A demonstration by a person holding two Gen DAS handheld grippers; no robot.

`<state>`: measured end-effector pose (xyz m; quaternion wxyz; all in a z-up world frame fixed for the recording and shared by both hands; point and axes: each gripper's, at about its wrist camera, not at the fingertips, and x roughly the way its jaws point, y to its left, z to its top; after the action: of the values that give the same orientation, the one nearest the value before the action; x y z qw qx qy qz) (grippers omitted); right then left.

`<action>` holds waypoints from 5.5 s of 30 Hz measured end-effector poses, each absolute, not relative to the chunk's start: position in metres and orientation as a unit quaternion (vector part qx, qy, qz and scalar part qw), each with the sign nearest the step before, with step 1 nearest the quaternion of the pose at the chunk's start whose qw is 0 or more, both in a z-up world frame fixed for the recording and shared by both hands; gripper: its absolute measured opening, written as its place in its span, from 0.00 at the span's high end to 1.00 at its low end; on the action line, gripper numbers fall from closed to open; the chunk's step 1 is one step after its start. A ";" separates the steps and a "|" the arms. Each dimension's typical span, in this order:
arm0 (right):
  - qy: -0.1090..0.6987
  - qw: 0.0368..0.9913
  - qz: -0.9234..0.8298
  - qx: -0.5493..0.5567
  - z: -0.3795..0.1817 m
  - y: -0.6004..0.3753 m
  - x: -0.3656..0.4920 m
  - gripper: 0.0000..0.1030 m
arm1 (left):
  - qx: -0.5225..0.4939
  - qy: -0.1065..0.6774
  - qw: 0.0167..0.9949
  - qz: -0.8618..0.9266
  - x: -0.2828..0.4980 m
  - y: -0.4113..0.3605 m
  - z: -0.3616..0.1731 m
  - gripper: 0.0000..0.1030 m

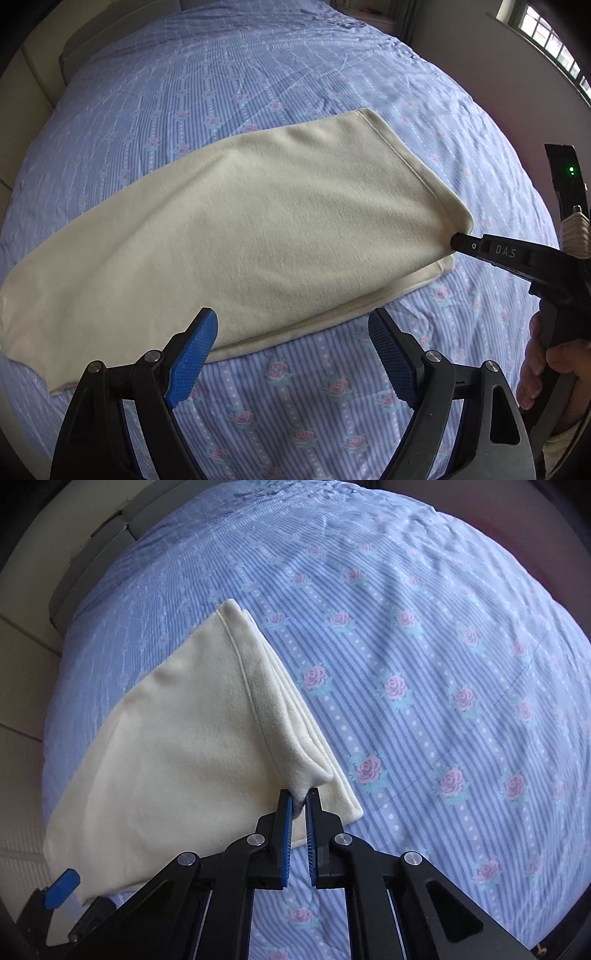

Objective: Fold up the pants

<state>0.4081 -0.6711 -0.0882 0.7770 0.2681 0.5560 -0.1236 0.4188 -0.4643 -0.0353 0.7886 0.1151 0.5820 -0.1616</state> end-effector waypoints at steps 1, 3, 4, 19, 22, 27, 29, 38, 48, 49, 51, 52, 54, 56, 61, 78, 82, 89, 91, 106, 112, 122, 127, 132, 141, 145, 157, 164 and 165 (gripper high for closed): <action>0.556 0.777 -0.123 0.268 -0.086 -0.672 0.406 0.93 | 0.115 0.581 0.789 -0.161 0.418 -0.465 -0.034 0.19; 0.563 0.773 -0.130 0.262 -0.089 -0.675 0.403 0.93 | 0.117 0.580 0.790 -0.160 0.416 -0.465 -0.033 0.19; 0.568 0.772 -0.131 0.254 -0.092 -0.678 0.401 0.94 | 0.117 0.579 0.791 -0.160 0.414 -0.465 -0.033 0.19; 0.552 0.754 -0.150 0.324 -0.095 -0.716 0.339 0.44 | 0.124 0.579 0.792 -0.149 0.403 -0.463 -0.038 0.19; 0.532 0.766 -0.129 0.336 -0.087 -0.711 0.323 0.42 | 0.130 0.581 0.790 -0.147 0.402 -0.463 -0.040 0.19; 0.544 0.752 -0.092 0.362 -0.110 -0.685 0.324 0.42 | 0.153 0.579 0.787 -0.151 0.402 -0.470 -0.043 0.19; 0.544 0.744 -0.092 0.377 -0.116 -0.680 0.325 0.42 | 0.163 0.573 0.787 -0.156 0.402 -0.474 -0.043 0.19; 0.523 0.762 -0.077 0.375 -0.116 -0.679 0.371 0.60 | 0.155 0.581 0.785 -0.146 0.403 -0.465 -0.045 0.19; 0.543 0.731 -0.097 0.403 -0.150 -0.680 0.397 0.71 | 0.157 0.572 0.792 -0.144 0.407 -0.463 -0.035 0.19; 0.546 0.731 -0.102 0.396 -0.150 -0.680 0.401 0.88 | 0.157 0.572 0.792 -0.143 0.407 -0.462 -0.035 0.19; 0.546 0.731 -0.102 0.396 -0.146 -0.682 0.402 0.93 | 0.153 0.574 0.792 -0.144 0.407 -0.461 -0.035 0.19; 0.539 0.736 -0.100 0.397 -0.138 -0.681 0.399 0.94 | 0.150 0.574 0.792 -0.144 0.406 -0.461 -0.034 0.19; 0.520 0.756 -0.093 0.386 -0.112 -0.680 0.387 0.95 | 0.148 0.574 0.792 -0.146 0.405 -0.461 -0.034 0.19; 0.506 0.771 -0.089 0.376 -0.088 -0.679 0.376 0.95 | 0.147 0.574 0.791 -0.150 0.403 -0.463 -0.034 0.19; 0.537 0.751 -0.102 0.370 -0.114 -0.686 0.378 0.95 | 0.148 0.576 0.789 -0.157 0.399 -0.469 -0.035 0.19; 0.568 0.723 -0.142 0.366 -0.135 -0.691 0.370 0.66 | 0.138 0.573 0.795 -0.143 0.399 -0.462 -0.032 0.19; 0.532 0.741 -0.121 0.391 -0.117 -0.696 0.349 0.40 | 0.133 0.574 0.796 -0.137 0.400 -0.460 -0.035 0.19; 0.534 0.723 -0.095 0.428 -0.144 -0.691 0.332 0.38 | 0.142 0.579 0.790 -0.142 0.397 -0.465 -0.042 0.19; 0.532 0.716 -0.084 0.444 -0.157 -0.690 0.332 0.37 | 0.150 0.578 0.789 -0.145 0.395 -0.467 -0.043 0.19; 0.488 0.713 -0.077 0.497 -0.162 -0.703 0.349 0.86 | 0.161 0.577 0.786 -0.153 0.392 -0.472 -0.043 0.19; 0.459 0.784 -0.091 0.407 -0.089 -0.694 0.355 0.88 | 0.150 0.569 0.794 -0.155 0.395 -0.470 -0.034 0.19; 0.507 0.743 -0.131 0.417 -0.122 -0.696 0.359 0.88 | 0.121 0.571 0.802 -0.127 0.398 -0.446 -0.027 0.19; 0.489 0.806 -0.101 0.317 -0.046 -0.663 0.388 0.88 | 0.086 0.559 0.818 -0.101 0.403 -0.414 -0.006 0.19; 0.463 0.859 -0.059 0.210 0.023 -0.608 0.415 0.88 | 0.034 0.537 0.839 -0.077 0.414 -0.346 0.020 0.19; 0.433 0.899 0.070 0.020 0.099 -0.422 0.452 0.88 | -0.024 0.513 0.858 -0.002 0.402 -0.168 0.050 0.19; 0.446 0.884 0.135 -0.038 0.100 -0.321 0.452 0.88 | -0.024 0.515 0.857 0.022 0.388 -0.092 0.058 0.19; 0.575 0.778 0.222 -0.124 -0.010 -0.112 0.446 0.87 | -0.042 0.541 0.839 0.046 0.382 0.049 0.040 0.19; 0.598 0.747 0.256 -0.137 -0.044 -0.063 0.438 0.83 | -0.055 0.549 0.832 0.053 0.395 0.080 0.027 0.19; 0.614 0.738 0.248 -0.128 -0.054 -0.061 0.441 0.82 | -0.051 0.548 0.833 0.054 0.397 0.081 0.027 0.19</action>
<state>0.4412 -0.0615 -0.0540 0.7383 -0.1280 0.6140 0.2482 0.3971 0.0811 0.0269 0.8333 -0.0510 0.5478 0.0541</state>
